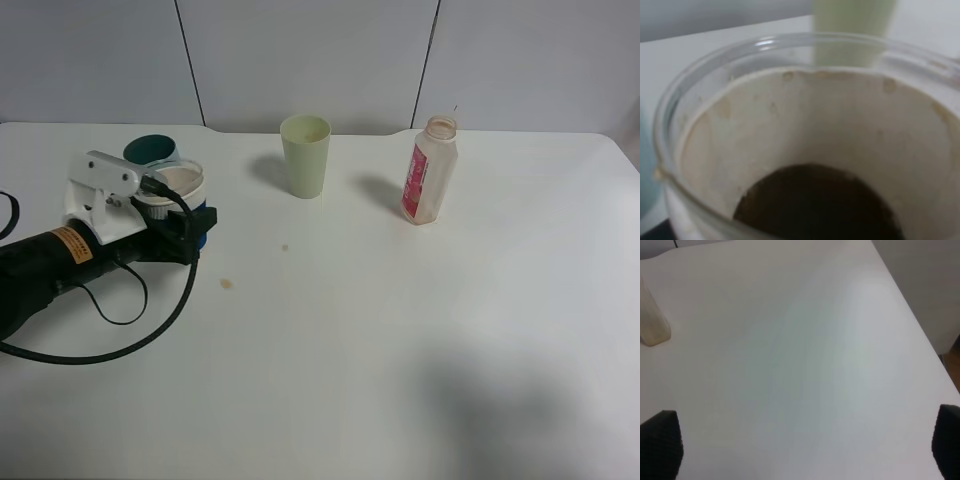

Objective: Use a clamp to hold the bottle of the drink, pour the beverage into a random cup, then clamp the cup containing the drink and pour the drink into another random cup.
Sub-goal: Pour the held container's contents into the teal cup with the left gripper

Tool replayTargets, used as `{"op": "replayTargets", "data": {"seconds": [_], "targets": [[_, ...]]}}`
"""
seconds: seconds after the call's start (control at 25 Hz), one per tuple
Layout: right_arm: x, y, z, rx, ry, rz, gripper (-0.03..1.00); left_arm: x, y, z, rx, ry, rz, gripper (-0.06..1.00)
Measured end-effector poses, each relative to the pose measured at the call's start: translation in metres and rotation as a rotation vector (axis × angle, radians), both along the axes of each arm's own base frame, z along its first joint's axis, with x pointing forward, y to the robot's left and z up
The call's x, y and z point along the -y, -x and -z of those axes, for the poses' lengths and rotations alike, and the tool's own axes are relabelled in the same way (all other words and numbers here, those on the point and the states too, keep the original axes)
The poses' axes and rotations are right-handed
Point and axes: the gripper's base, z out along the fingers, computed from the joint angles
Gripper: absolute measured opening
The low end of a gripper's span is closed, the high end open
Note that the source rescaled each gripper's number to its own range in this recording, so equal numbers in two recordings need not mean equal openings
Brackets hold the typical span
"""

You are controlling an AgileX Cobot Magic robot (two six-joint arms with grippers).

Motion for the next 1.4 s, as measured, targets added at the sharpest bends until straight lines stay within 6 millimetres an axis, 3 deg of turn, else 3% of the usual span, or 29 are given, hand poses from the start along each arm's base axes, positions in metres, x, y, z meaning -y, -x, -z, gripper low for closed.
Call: {"op": "replayTargets", "data": {"seconds": [0.52, 0.8, 0.92, 1.4], "targets": [[0.0, 0.0, 0.0, 0.0, 0.0, 0.0, 1.0, -0.074, -0.007, -0.001, 0.022, -0.08, -0.269, 0.0], [0.0, 0.0, 0.0, 0.0, 0.0, 0.0, 1.0, -0.107, -0.004, -0.001, 0.029, -0.114, -0.312, 0.0], [0.0, 0.0, 0.0, 0.0, 0.0, 0.0, 1.0, -0.113, -0.006, -0.003, 0.046, -0.13, -0.298, 0.0], [0.0, 0.0, 0.0, 0.0, 0.0, 0.0, 1.0, -0.128, -0.052, -0.032, 0.248, -0.189, -0.225, 0.0]]}}
